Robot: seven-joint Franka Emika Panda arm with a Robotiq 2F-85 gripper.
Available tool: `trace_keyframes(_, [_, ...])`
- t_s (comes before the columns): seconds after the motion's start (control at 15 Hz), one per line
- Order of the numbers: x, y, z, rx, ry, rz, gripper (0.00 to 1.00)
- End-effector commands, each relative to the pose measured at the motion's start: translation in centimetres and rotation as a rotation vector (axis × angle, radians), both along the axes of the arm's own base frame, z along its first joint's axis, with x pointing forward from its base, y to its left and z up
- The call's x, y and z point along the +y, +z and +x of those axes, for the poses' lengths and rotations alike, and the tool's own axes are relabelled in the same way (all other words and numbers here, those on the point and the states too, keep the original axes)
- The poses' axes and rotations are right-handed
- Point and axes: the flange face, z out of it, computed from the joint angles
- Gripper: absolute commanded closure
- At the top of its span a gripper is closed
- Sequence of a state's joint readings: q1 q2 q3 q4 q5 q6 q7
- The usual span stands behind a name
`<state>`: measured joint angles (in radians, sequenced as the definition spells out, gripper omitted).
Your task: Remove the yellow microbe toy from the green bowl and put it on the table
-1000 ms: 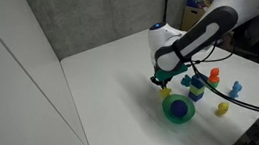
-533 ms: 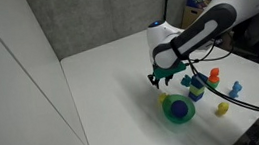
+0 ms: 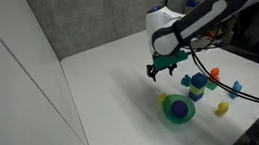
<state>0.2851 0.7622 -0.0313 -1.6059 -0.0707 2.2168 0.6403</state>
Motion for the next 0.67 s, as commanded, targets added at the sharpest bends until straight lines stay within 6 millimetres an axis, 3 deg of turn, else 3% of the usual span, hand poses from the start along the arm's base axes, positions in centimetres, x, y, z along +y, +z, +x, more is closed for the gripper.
trace_keyframes(0.0, [-2.0,3.5,-1.2,0.033,0.011,0.004,0.00])
trace_keyframes(0.6, [-7.0,9.8,-5.8,0.087,0.030,0.028,0.00])
